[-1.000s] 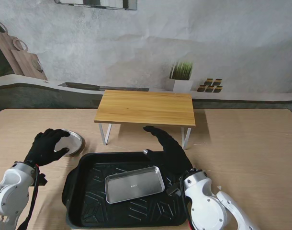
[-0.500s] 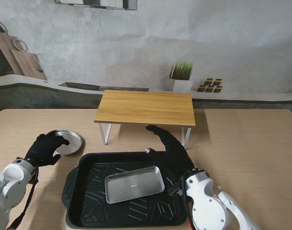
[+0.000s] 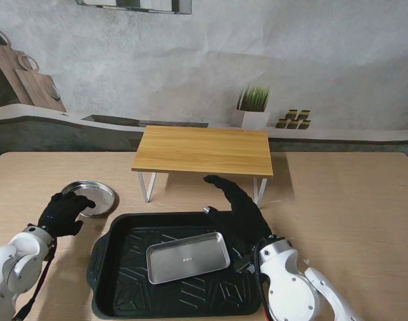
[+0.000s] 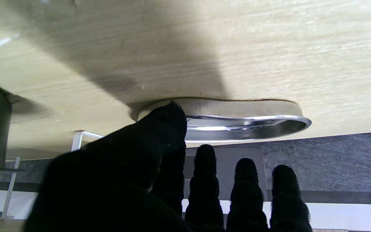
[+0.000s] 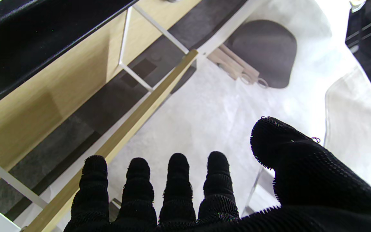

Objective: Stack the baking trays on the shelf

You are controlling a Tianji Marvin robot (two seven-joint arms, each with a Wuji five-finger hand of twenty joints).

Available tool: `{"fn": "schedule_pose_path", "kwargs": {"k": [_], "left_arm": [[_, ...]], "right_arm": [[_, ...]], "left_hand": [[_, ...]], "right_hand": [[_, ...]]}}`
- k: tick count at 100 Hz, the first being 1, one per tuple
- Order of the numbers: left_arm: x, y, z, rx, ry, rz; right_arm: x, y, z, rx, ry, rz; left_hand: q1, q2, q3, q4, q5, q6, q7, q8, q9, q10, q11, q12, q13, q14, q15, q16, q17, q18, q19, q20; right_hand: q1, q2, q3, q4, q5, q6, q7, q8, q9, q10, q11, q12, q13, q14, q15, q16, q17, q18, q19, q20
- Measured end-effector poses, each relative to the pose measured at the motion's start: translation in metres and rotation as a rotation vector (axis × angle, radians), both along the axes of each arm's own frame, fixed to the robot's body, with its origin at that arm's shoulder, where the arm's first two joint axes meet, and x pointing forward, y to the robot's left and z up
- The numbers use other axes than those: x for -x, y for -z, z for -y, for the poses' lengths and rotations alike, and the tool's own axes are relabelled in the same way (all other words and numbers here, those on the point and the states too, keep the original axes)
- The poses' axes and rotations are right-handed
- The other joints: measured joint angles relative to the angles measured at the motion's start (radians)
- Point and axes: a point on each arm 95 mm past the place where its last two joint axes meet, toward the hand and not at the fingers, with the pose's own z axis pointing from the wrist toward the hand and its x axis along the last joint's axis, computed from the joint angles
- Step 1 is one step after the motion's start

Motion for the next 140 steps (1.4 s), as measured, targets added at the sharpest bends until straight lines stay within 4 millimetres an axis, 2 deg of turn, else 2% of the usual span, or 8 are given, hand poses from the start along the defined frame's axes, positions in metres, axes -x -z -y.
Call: {"fn": "schedule_pose_path", "kwargs": {"k": [22,43,52,71,80,96,112,140], "left_arm": [[-0.004,0.010,0.003,-0.033,-0.014,-0.007],[-0.010,0.020,0.007,-0.024,-0.024,0.015],[-0.012,0.024,0.008,-0.005,-0.027,0.038],[-0.017,0.030,0.013,0.002,-0.018,0.087],[-0.019,0.032,0.016,0.000,-0.002,0.122],[-0.020,0.038,0.015,0.014,0.001,0.202],[-0.021,0.037,0.017,0.051,0.004,0.213],[-0.015,0.024,0.022,0.062,0.057,0.251]], "right_arm": [[0.000,0.000,0.000,-0.005,-0.003,-0.006],[-0.001,-0.001,0.002,-0.011,0.001,-0.007],[-0.001,-0.001,0.002,-0.014,0.003,-0.007],[-0.001,-0.001,0.002,-0.018,0.003,-0.010],[-0.001,-0.001,0.002,-0.020,0.002,-0.012],[-0.001,-0.001,0.002,-0.025,0.005,-0.016],[-0.001,-0.001,0.002,-0.031,0.007,-0.023],[-0.002,-0.001,0.002,-0.043,0.011,-0.026]], "left_hand": [[0.002,0.000,0.003,0.000,0.029,0.002,0.036,0.000,0.000,0.001,0.000,0.000,-0.001,0.002,0.013,0.000,0.000,-0.010,0.026,-0.033],[0.016,-0.001,0.012,0.000,0.105,0.054,0.231,0.131,0.005,0.013,0.012,0.000,-0.001,0.009,0.050,0.000,-0.002,-0.010,0.089,-0.058],[0.092,-0.028,-0.012,-0.052,0.143,0.068,0.314,0.166,0.044,0.023,0.030,0.000,0.002,0.028,0.077,0.000,-0.002,-0.002,0.148,-0.060],[0.146,-0.033,-0.028,-0.064,0.219,0.085,0.339,0.098,0.228,0.027,0.109,0.028,0.113,0.065,0.180,0.037,0.004,0.049,0.282,-0.058],[0.183,-0.054,-0.053,-0.067,0.282,0.090,0.318,0.024,0.390,0.049,0.118,0.162,0.196,0.085,0.242,0.052,0.039,0.071,0.382,-0.075],[0.219,-0.070,-0.101,-0.091,0.434,0.083,0.382,-0.039,0.604,0.097,-0.045,0.329,0.301,0.133,0.329,0.074,0.090,0.109,0.482,-0.085],[0.233,-0.093,-0.112,-0.091,0.462,0.083,0.383,-0.029,0.670,0.128,-0.047,0.392,0.349,0.175,0.395,0.107,0.113,0.136,0.534,-0.085],[0.244,-0.108,-0.109,-0.105,0.460,0.109,0.382,0.158,0.674,0.129,0.074,0.550,0.417,0.289,0.563,0.362,0.151,0.222,0.650,0.068]], "right_hand": [[0.000,0.000,0.001,0.000,0.000,0.001,0.026,0.000,0.000,0.000,0.012,0.001,0.000,0.000,0.011,0.000,0.001,0.000,0.000,0.000],[0.000,0.000,0.007,0.000,-0.004,0.002,0.097,-0.006,0.000,0.000,0.015,0.004,0.000,0.000,0.012,0.000,0.002,0.000,0.000,0.000],[0.000,0.000,0.007,0.000,-0.015,0.012,0.139,-0.037,0.000,0.000,0.025,0.004,0.000,0.000,0.023,0.003,0.002,0.000,0.000,0.000],[0.000,0.000,0.020,0.000,-0.015,0.013,0.160,-0.048,0.000,0.000,0.026,0.005,0.000,0.000,0.024,0.008,0.010,0.000,0.000,0.000],[0.000,0.000,0.020,0.000,-0.015,0.014,0.161,-0.048,0.000,0.000,0.032,0.007,0.000,0.000,0.025,0.009,0.011,0.000,0.000,0.000],[0.000,0.000,0.020,0.000,-0.015,0.014,0.181,-0.049,0.000,0.000,0.037,0.012,0.000,0.000,0.029,0.010,0.012,0.000,0.000,0.000],[0.000,0.000,0.020,0.000,-0.015,0.015,0.193,-0.059,0.000,0.000,0.041,0.013,0.000,0.000,0.029,0.011,0.012,0.000,0.000,0.000],[0.000,0.000,0.020,0.000,-0.016,0.024,0.225,-0.071,0.000,0.000,0.051,0.015,0.000,0.000,0.038,0.012,0.012,0.000,0.000,0.000]]}}
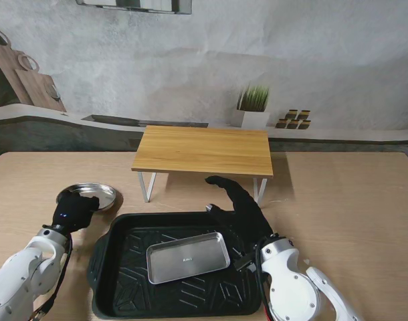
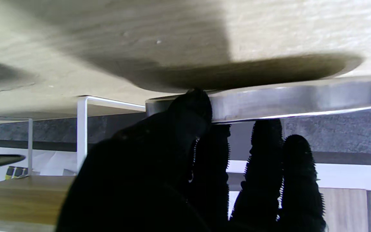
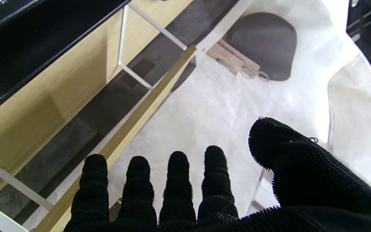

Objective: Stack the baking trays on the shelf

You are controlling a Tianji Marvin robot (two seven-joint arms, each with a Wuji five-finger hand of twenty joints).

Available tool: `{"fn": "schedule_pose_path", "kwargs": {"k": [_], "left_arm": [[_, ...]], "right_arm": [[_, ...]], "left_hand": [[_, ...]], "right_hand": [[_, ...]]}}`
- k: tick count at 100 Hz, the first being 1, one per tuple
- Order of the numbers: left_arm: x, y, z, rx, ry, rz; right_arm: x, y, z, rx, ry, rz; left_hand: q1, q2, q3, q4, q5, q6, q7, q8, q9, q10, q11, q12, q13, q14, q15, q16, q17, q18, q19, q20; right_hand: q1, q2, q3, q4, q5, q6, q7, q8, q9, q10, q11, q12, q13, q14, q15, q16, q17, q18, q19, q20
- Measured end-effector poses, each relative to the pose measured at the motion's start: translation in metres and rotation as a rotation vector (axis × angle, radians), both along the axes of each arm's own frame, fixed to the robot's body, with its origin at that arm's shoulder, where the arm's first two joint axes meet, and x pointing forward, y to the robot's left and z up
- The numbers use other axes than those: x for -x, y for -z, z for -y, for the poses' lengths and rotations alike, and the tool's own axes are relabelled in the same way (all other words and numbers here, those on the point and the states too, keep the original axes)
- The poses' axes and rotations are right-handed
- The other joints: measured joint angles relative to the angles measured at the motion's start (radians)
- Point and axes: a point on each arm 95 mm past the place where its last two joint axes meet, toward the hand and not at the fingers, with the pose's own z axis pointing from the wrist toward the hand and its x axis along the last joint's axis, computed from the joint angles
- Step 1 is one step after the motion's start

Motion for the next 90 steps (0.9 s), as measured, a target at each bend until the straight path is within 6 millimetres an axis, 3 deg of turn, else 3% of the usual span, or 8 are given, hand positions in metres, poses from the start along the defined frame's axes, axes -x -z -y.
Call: {"fn": "schedule_pose_path", "kwargs": {"k": [29,41,51,64,75,90], "left_arm": [[0.003,-0.011,0.001,-0.034,0.028,0.012],[0.004,-0.014,-0.001,-0.035,0.026,0.013],[0.005,-0.016,-0.001,-0.037,0.021,-0.012],[0.007,-0.017,0.000,-0.036,0.020,-0.023],[0.007,-0.017,0.001,-0.039,0.014,-0.009],[0.007,-0.017,0.002,-0.040,0.015,0.007]], "right_arm": [[0.000,0.000,0.001,-0.010,0.002,-0.003],[0.000,0.000,0.001,-0.013,0.004,-0.003],[0.000,-0.001,0.001,-0.015,0.004,-0.003],[0.000,-0.001,0.001,-0.018,0.005,-0.004],[0.000,-0.001,0.001,-0.019,0.005,-0.004],[0.000,-0.001,0.001,-0.021,0.005,-0.004]], "left_hand": [[-0.018,-0.059,0.073,-0.011,0.001,0.020,0.004,0.148,0.000,0.002,0.071,0.077,0.054,0.003,0.038,0.135,0.022,0.011,0.036,0.051],[-0.019,-0.069,0.086,-0.011,0.001,0.031,0.007,0.189,0.000,0.007,0.084,0.078,0.062,0.003,0.045,0.147,0.024,0.012,0.038,0.062],[-0.019,-0.070,0.087,-0.012,0.001,0.032,0.008,0.238,-0.007,0.007,0.085,0.080,0.062,-0.003,-0.025,0.147,0.024,0.012,0.038,0.062],[-0.017,-0.070,0.087,-0.012,0.001,0.031,0.009,0.320,-0.009,0.001,0.063,0.079,0.055,-0.015,-0.117,0.064,0.047,0.011,0.038,0.050],[-0.016,-0.080,0.090,-0.012,0.013,0.027,0.005,0.366,0.006,0.000,0.034,0.073,0.105,-0.013,-0.103,0.057,0.087,0.025,0.064,0.051],[-0.016,-0.085,0.091,-0.012,0.014,0.026,0.003,0.392,0.015,0.000,0.038,0.063,0.148,0.008,-0.030,0.110,0.112,0.065,0.124,0.079]], "right_hand": [[0.000,0.000,0.000,0.000,0.000,0.000,0.016,-0.013,0.000,0.000,0.003,0.000,0.000,0.000,0.000,0.002,0.000,0.000,0.000,0.000],[0.000,0.000,0.000,0.000,-0.001,0.000,0.026,-0.024,0.000,0.000,0.009,0.000,0.000,0.000,0.000,0.004,0.000,0.000,0.000,0.000],[0.000,0.000,0.000,0.000,-0.011,0.001,0.036,-0.026,0.000,0.000,0.009,0.000,0.000,0.000,0.000,0.005,0.000,0.000,0.000,0.000],[0.000,0.000,0.000,0.000,-0.011,0.001,0.036,-0.029,0.000,0.000,0.010,0.001,0.000,0.000,0.000,0.006,0.001,0.000,0.000,0.000],[0.000,0.000,0.000,0.000,-0.011,0.001,0.036,-0.037,0.000,0.000,0.010,0.001,0.000,0.000,0.000,0.008,0.001,0.000,0.000,0.000],[0.000,0.000,0.000,0.000,-0.011,0.001,0.049,-0.038,0.000,0.000,0.010,0.001,0.000,0.000,0.002,0.008,0.001,0.000,0.000,0.000]]}}
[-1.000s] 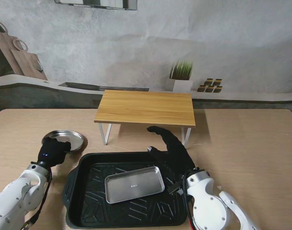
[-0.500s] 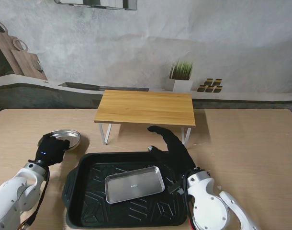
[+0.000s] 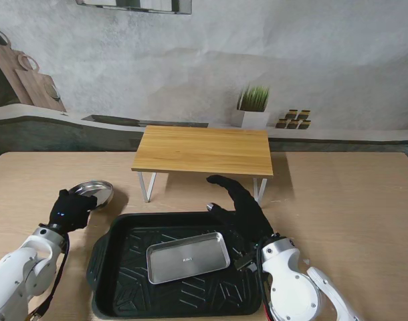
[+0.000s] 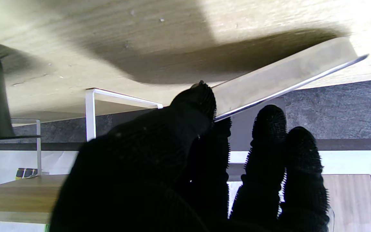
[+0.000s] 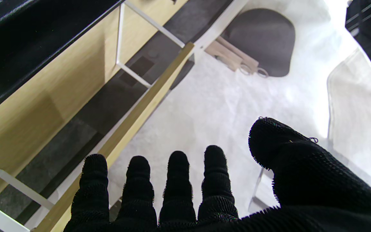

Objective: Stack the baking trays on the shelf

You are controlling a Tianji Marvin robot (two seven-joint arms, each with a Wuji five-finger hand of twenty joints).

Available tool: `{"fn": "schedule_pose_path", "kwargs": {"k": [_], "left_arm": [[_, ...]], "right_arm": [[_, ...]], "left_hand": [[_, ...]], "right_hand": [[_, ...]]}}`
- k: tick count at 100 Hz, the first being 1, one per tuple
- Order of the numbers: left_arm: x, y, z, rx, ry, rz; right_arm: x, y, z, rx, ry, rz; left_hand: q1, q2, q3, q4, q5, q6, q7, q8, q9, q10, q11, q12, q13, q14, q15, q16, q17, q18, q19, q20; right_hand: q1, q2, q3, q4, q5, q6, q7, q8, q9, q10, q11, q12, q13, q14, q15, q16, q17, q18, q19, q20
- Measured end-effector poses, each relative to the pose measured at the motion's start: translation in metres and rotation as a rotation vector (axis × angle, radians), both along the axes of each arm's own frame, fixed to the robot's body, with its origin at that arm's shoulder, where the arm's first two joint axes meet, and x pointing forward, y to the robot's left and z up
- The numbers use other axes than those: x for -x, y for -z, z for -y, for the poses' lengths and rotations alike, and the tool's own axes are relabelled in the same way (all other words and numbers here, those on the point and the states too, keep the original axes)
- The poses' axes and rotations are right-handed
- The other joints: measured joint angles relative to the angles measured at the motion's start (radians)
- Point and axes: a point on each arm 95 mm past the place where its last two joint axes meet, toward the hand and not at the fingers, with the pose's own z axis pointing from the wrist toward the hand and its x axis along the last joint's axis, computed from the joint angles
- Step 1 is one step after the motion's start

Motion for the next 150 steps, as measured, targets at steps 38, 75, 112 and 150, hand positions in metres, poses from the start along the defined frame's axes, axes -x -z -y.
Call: {"fn": "schedule_pose_path", "kwargs": {"k": [38,75,112,150], "left_arm": [[0.007,-0.020,-0.003,-0.060,-0.004,0.053],[0.041,-0.059,0.003,-0.152,0.007,0.050],[0.088,-0.079,0.019,-0.164,0.079,0.050],[0.133,-0.095,0.050,-0.177,0.184,0.042]], "right_arm": [[0.000,-0.001,0.000,-0.003,0.001,-0.001],[0.002,-0.002,0.002,-0.009,0.008,-0.003],[0.003,-0.001,0.003,-0.015,0.006,-0.009],[0.004,0.000,0.003,-0.022,0.007,-0.015]], "left_hand": [[0.000,-0.063,0.054,0.000,0.037,0.000,-0.001,0.025,0.023,0.005,0.038,-0.001,0.073,0.004,0.033,0.038,0.051,0.025,0.025,0.048],[-0.002,-0.074,0.073,0.000,0.047,-0.002,-0.001,0.042,0.026,0.005,0.038,-0.001,0.099,0.004,0.041,0.040,0.079,0.026,0.026,0.058],[-0.010,-0.084,0.092,-0.001,0.051,-0.009,-0.001,0.053,0.027,0.005,0.041,-0.001,0.110,0.003,0.041,0.040,0.088,0.026,0.027,0.060],[-0.011,-0.089,0.094,-0.001,0.058,-0.011,-0.001,0.054,0.032,0.005,0.043,-0.001,0.114,0.002,0.041,0.040,0.096,0.026,0.027,0.060]], "right_hand": [[0.000,0.000,0.000,0.000,0.000,0.000,0.011,-0.012,0.000,0.000,0.000,0.001,0.000,0.000,0.000,0.000,0.000,0.000,0.000,0.000],[0.000,0.000,0.000,0.000,0.000,0.000,0.016,-0.024,0.000,0.000,0.000,0.001,0.000,0.000,0.000,0.000,0.000,0.000,0.000,0.000],[0.000,0.000,0.000,0.000,-0.001,0.000,0.025,-0.024,0.000,0.000,0.000,0.001,0.000,0.000,0.000,0.000,0.000,0.000,0.000,0.000],[0.000,0.000,0.000,0.000,-0.002,0.001,0.026,-0.026,0.000,0.000,0.000,0.001,0.000,0.000,0.000,0.000,0.000,0.000,0.000,0.000]]}}
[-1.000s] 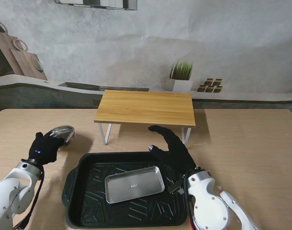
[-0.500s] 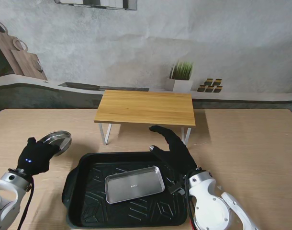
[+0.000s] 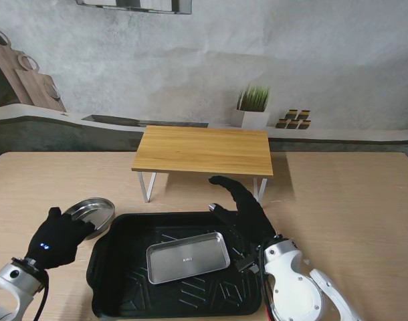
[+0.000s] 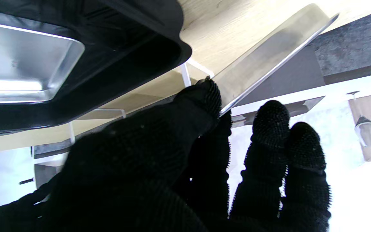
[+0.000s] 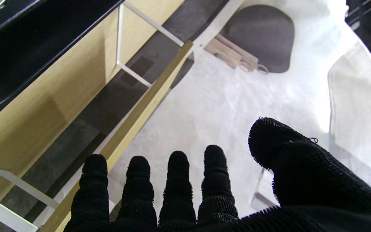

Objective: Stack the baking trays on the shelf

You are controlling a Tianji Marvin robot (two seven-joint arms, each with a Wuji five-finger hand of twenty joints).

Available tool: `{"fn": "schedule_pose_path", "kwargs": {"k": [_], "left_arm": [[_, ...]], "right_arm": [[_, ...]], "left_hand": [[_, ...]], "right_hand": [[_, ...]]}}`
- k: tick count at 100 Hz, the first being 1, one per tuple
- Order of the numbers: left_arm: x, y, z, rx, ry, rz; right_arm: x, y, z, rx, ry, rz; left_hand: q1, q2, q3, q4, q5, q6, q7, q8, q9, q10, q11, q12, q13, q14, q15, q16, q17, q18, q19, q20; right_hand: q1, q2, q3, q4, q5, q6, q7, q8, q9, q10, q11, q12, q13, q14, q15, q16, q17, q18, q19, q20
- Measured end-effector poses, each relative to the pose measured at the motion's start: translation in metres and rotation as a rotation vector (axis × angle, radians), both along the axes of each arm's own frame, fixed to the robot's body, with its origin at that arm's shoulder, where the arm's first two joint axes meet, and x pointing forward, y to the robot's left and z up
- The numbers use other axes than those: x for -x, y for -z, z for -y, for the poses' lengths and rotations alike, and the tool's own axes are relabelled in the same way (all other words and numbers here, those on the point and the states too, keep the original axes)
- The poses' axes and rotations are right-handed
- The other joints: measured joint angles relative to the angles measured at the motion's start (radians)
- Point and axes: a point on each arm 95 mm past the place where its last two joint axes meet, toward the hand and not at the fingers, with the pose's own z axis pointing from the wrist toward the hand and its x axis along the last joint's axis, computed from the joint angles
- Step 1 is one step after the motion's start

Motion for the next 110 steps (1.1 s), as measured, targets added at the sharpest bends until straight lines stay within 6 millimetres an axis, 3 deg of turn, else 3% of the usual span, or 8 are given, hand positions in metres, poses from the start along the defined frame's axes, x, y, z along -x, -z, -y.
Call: {"fn": "schedule_pose_path", "kwargs": {"k": [58,77,110], "left_arm": [[0.043,-0.017,0.079,0.019,0.062,-0.038],[0.036,-0.014,0.111,0.035,0.104,-0.072],[0.034,-0.012,0.142,0.018,0.129,-0.112]], "right_arm": [[0.001,-0.003,0.006,-0.018,0.021,0.004],[0.001,-0.004,0.008,-0.023,0.030,0.007],[0.002,-0.007,0.014,-0.036,0.053,0.011]], "left_hand": [[-0.012,-0.015,0.031,0.000,0.003,-0.003,0.000,0.013,0.006,0.000,0.003,0.000,0.010,-0.001,0.002,0.000,0.009,0.009,0.011,0.002],[-0.012,-0.015,0.031,0.000,0.003,-0.003,0.000,0.014,0.006,0.000,0.003,0.000,0.010,-0.001,0.002,0.000,0.011,0.009,0.012,0.012],[-0.012,-0.015,0.034,0.000,0.003,-0.003,0.000,0.017,0.006,0.000,0.003,0.000,0.010,-0.001,0.012,0.000,0.012,0.009,0.013,0.013]], "right_hand": [[0.000,0.000,0.000,0.000,-0.008,0.000,0.003,-0.011,0.000,0.000,0.000,0.000,0.000,0.000,0.000,0.000,0.000,0.000,0.000,0.000],[0.000,0.000,0.000,0.000,-0.008,0.000,0.003,-0.011,0.000,0.000,0.000,0.000,0.000,0.000,0.000,0.000,0.000,0.000,0.000,0.000],[0.000,0.000,0.000,0.000,-0.008,0.001,0.003,-0.011,0.000,0.000,0.000,0.000,0.000,0.000,0.000,0.000,0.000,0.000,0.000,0.000]]}}
